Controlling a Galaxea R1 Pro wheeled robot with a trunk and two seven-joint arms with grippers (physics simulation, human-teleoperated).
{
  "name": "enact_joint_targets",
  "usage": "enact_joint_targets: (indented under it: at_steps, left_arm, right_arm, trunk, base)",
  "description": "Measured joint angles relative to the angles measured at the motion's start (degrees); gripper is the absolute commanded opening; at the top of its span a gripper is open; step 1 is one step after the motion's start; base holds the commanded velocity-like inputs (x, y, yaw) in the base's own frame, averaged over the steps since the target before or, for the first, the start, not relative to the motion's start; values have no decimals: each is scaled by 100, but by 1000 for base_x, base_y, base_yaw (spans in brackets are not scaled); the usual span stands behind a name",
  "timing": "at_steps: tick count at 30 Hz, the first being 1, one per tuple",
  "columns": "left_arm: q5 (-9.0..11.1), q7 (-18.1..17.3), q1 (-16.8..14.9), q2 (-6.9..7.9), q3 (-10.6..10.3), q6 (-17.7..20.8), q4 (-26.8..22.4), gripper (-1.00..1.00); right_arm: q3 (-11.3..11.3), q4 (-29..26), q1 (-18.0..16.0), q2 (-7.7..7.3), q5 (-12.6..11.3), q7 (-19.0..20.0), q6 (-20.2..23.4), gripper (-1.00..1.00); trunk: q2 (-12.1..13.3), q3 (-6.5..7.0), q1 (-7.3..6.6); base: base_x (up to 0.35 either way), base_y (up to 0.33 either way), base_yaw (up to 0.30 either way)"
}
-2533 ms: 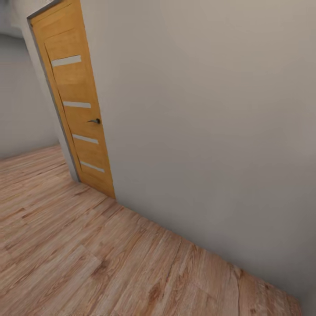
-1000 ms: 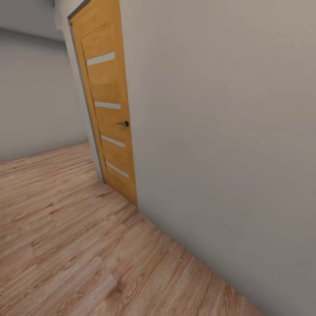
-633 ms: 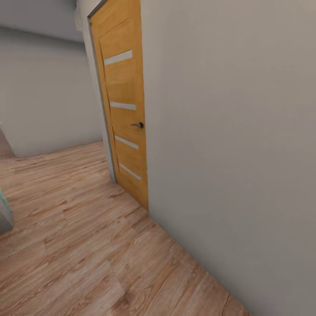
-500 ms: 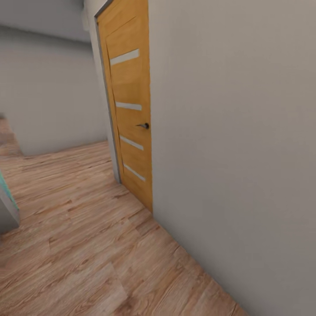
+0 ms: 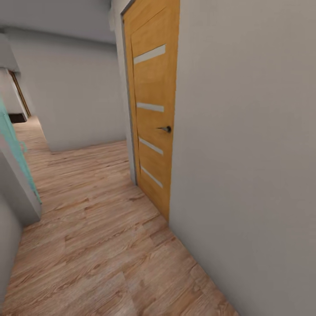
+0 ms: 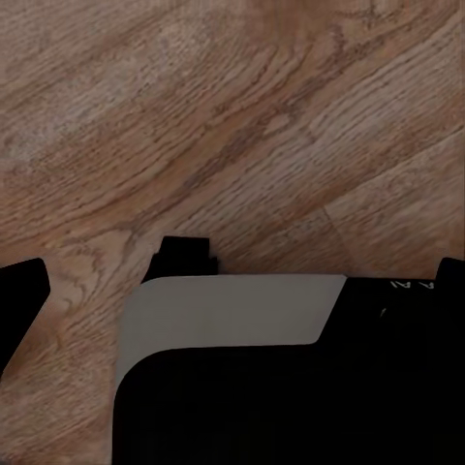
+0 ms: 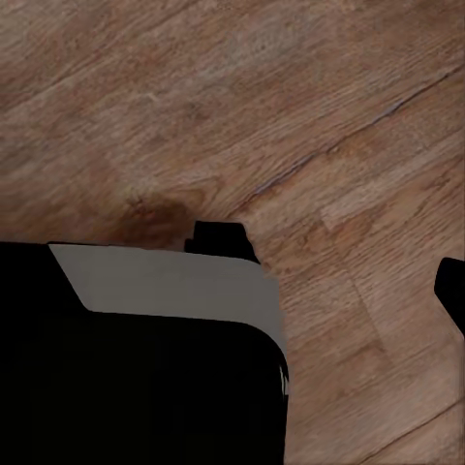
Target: Move the two storage containers from the living room to the garage. In the garage, place one container on the floor and stack the other container on top of it (either order is fine).
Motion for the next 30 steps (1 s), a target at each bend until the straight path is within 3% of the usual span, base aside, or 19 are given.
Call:
enact_joint_targets:
  at_steps: [6,9,30]
  left_arm:
    - [3,6,0,-12,0,13,1,100]
    - [5,-16,-2,-7,0,239,1,100]
    - [36,-16,7,26,8,223,8,100]
  right_arm:
    - [0,0,-1,1,0,3,0,100]
    - [0,0,-3,5,1,4,17,100]
    - [0,0,-2,-4,0,4,23,100]
  trunk:
    - [0,0,0]
    - [0,0,0]
    - [0,-20,0]
  base:
    - [321,0,270]
    - [322,0,244]
    - [290,0,254]
